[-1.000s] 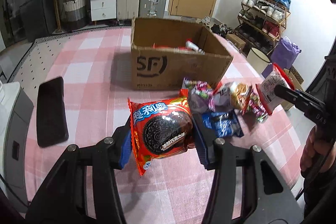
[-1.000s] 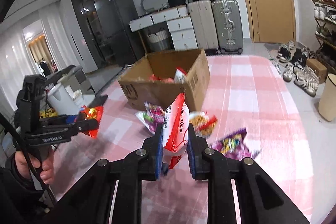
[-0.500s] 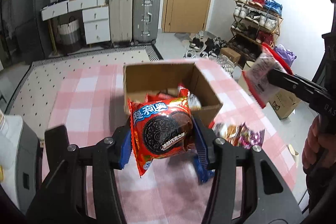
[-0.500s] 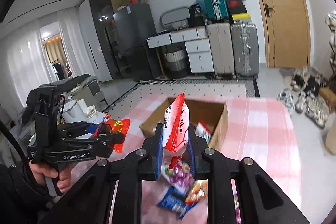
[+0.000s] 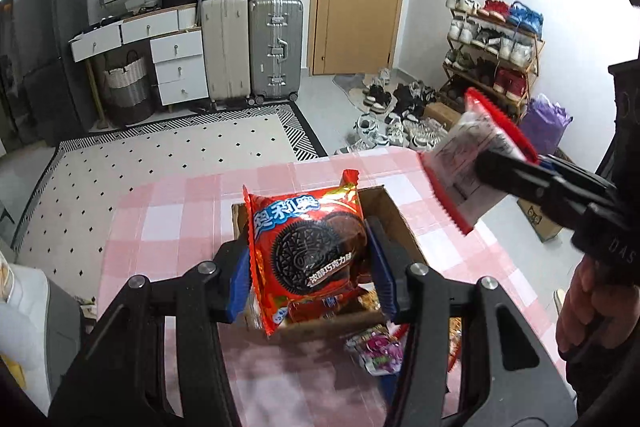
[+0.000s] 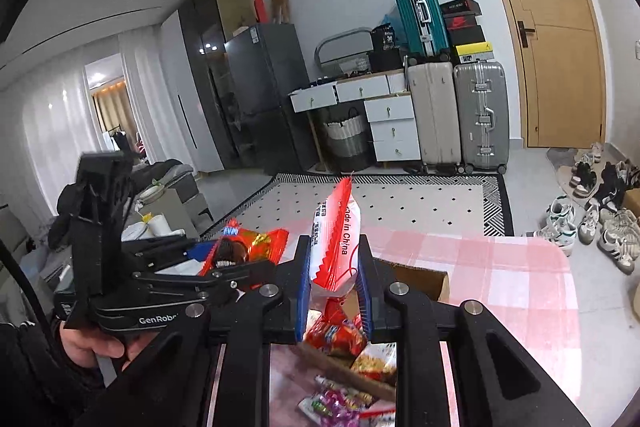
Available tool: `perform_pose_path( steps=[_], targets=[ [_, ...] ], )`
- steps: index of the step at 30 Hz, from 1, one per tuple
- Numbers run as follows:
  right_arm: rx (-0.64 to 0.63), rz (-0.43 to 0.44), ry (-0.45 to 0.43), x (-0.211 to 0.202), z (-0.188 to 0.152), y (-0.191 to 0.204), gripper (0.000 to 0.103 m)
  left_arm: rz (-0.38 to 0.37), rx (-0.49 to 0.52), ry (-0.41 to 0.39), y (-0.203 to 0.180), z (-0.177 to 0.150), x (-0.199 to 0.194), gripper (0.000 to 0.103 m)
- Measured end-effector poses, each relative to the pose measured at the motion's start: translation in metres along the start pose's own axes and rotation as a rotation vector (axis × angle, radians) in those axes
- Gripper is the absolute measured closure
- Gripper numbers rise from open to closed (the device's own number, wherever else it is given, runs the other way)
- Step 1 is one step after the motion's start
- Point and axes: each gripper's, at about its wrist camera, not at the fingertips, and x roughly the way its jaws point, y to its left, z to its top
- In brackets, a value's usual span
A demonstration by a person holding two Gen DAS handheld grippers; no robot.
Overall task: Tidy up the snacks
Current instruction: 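Carry the Oreo pack and white snack bag over the box with both grippers, then open both grippers to drop the Oreo pack and white bag into the box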
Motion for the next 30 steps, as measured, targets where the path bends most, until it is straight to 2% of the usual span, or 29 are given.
perform_pose_path(
  steps=[8, 17, 19, 20, 25, 27, 30],
  targets=[
    [0.018, -0.019, 0.07, 0.061, 0.001, -0.018, 0.084, -0.015, -0.022, 0.072, 0.008, 0.01, 0.064, 0.055],
    [0.014, -0.041, 0.148, 0.116, -0.019, -0.036, 0.083, -0.052, -0.035, 0.166, 0.002, -0.006, 0.131, 0.054],
    [0.014, -0.053, 0.174, 0.128, -0.025, -0.038, 0.081, -0.051, -0.027, 0.201, 0.001, -0.008, 0.145, 0.044],
    [0.013, -0.059, 0.183, 0.133, -0.028, -0.04, 0.078, -0.048, -0.023, 0.208, 0.001, -0.01, 0.149, 0.034],
    [0.021, -0.066, 0.161, 0.133, -0.035, -0.048, 0.058, -0.032, -0.013, 0.176, 0.0, -0.013, 0.149, 0.031],
    [0.016, -0.069, 0.142, 0.127, -0.035, -0.049, 0.057, -0.033, -0.019, 0.153, 0.002, -0.013, 0.141, 0.023],
    [0.011, -0.074, 0.121, 0.112, -0.036, -0.044, 0.057, -0.022, -0.02, 0.128, 0.0, -0.015, 0.125, 0.023]
  ],
)
